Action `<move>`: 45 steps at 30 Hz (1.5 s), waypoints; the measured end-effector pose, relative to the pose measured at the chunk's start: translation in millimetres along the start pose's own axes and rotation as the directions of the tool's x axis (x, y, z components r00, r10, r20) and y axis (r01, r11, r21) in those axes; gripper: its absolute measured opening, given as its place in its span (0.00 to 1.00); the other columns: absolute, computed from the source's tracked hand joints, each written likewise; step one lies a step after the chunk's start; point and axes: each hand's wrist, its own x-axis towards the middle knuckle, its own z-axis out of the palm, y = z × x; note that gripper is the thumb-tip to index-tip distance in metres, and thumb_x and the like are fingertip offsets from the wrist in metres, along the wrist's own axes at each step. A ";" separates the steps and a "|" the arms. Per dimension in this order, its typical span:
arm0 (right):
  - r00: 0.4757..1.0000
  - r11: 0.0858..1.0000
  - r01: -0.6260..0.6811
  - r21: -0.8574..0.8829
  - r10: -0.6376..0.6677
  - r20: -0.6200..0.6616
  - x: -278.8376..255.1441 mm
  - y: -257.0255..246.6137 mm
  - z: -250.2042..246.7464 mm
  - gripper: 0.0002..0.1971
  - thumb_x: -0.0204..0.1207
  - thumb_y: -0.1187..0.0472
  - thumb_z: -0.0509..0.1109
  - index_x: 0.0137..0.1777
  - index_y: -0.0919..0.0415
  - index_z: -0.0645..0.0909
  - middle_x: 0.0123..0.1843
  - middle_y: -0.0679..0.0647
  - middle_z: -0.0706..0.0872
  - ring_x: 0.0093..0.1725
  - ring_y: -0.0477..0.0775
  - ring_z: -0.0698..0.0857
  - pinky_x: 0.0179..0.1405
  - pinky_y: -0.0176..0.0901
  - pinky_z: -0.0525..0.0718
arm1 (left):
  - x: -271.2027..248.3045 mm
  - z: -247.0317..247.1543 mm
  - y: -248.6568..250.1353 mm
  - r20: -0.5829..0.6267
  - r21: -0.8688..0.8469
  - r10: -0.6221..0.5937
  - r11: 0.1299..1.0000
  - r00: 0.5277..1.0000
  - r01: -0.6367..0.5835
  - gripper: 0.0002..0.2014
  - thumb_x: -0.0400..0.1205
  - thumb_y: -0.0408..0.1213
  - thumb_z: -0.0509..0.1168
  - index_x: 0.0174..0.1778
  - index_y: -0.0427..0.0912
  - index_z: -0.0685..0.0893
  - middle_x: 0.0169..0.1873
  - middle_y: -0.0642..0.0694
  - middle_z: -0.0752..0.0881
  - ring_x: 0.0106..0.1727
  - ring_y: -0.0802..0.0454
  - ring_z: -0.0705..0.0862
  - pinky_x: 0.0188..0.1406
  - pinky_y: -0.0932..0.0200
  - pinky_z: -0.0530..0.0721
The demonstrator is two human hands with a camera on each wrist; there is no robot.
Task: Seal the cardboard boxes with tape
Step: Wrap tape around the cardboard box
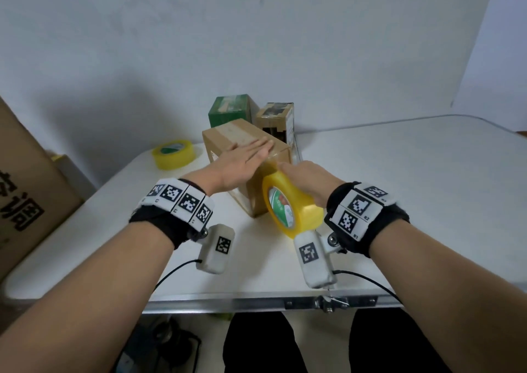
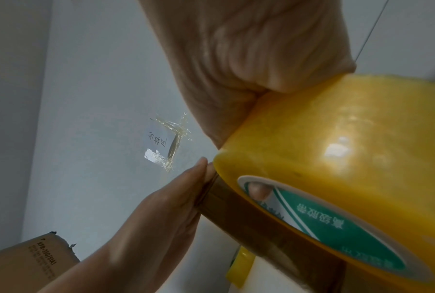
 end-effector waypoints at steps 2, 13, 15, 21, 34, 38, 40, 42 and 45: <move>1.000 1.000 0.014 -0.026 -0.014 0.016 -0.6 -0.2 -1.1 0.24 0.89 0.47 0.52 0.67 0.67 0.77 0.68 0.67 0.81 0.66 0.64 0.80 0.67 0.50 0.77 | -4.1 3.9 -0.7 -0.007 0.021 0.030 0.999 1.000 -0.030 0.25 0.91 0.50 0.36 0.86 0.55 0.52 0.85 0.58 0.51 0.84 0.63 0.47 0.82 0.50 0.39; 0.997 0.985 -0.042 0.165 0.030 0.073 3.0 17.9 -1.8 0.45 0.75 0.26 0.57 0.78 0.64 0.72 0.74 0.64 0.79 0.70 0.65 0.80 0.72 0.59 0.78 | -4.4 3.1 -7.5 -0.024 0.119 -0.075 0.990 0.997 0.078 0.23 0.89 0.57 0.43 0.82 0.71 0.52 0.85 0.37 0.53 0.85 0.36 0.48 0.82 0.44 0.42; 0.991 0.945 -0.064 0.322 0.022 0.133 0.8 26.8 -4.5 0.46 0.71 0.24 0.63 0.76 0.61 0.75 0.69 0.61 0.84 0.65 0.62 0.84 0.66 0.58 0.83 | -7.4 1.2 -6.8 -0.081 0.083 -0.074 0.993 0.994 0.080 0.23 0.90 0.53 0.45 0.83 0.66 0.56 0.84 0.40 0.58 0.84 0.34 0.55 0.81 0.46 0.50; 0.944 0.856 0.060 0.513 -0.216 0.251 -23.1 35.4 -14.0 0.12 0.84 0.54 0.65 0.57 0.62 0.83 0.48 0.54 0.92 0.43 0.46 0.90 0.39 0.34 0.83 | -9.0 -3.8 -18.3 -0.158 0.119 0.018 0.993 0.987 0.001 0.23 0.89 0.52 0.51 0.82 0.61 0.64 0.79 0.43 0.70 0.74 0.40 0.75 0.62 0.55 0.74; 0.856 0.685 0.259 0.681 -0.489 0.166 -22.9 -91.6 -62.6 0.14 0.83 0.58 0.66 0.59 0.68 0.84 0.52 0.60 0.91 0.49 0.55 0.90 0.52 0.45 0.89 | -7.0 -101.9 -33.6 -0.004 -0.426 -0.304 0.862 0.953 0.273 0.12 0.89 0.49 0.54 0.62 0.51 0.78 0.62 0.46 0.77 0.56 0.42 0.83 0.41 0.48 0.91; 0.897 0.754 0.332 0.566 -0.439 0.058 -4.8 -127.2 -57.0 0.22 0.83 0.53 0.68 0.67 0.72 0.80 0.61 0.66 0.88 0.58 0.64 0.88 0.55 0.54 0.88 | 3.7 -115.0 -56.0 0.008 -0.518 -0.383 0.788 0.924 0.332 0.13 0.89 0.49 0.53 0.62 0.51 0.78 0.62 0.46 0.80 0.57 0.45 0.84 0.38 0.56 0.91; 0.912 0.774 0.354 0.526 -0.410 -0.010 8.8 -140.3 -53.8 0.26 0.82 0.48 0.68 0.67 0.72 0.78 0.60 0.67 0.87 0.56 0.64 0.88 0.56 0.57 0.86 | 13.1 -112.6 -66.9 -0.068 -0.545 -0.433 0.771 0.899 0.330 0.15 0.89 0.50 0.54 0.63 0.49 0.80 0.59 0.43 0.81 0.53 0.44 0.85 0.38 0.53 0.91; 0.923 0.801 0.358 0.481 -0.380 -0.054 22.2 -151.7 -51.6 0.29 0.81 0.44 0.68 0.66 0.73 0.78 0.60 0.66 0.87 0.57 0.65 0.87 0.61 0.61 0.86 | 23.1 -105.3 -77.0 -0.214 -0.531 -0.485 0.786 0.848 0.316 0.17 0.89 0.49 0.54 0.64 0.43 0.80 0.55 0.38 0.83 0.48 0.40 0.86 0.41 0.45 0.91; 0.928 0.835 0.370 0.407 -0.357 -0.111 44.7 -163.0 -47.6 0.36 0.78 0.37 0.67 0.66 0.73 0.78 0.58 0.63 0.85 0.57 0.63 0.85 0.62 0.55 0.84 | 23.4 -87.8 -90.8 -0.425 -0.533 -0.460 0.823 0.780 0.195 0.14 0.87 0.51 0.58 0.59 0.45 0.76 0.50 0.41 0.81 0.46 0.41 0.87 0.43 0.41 0.90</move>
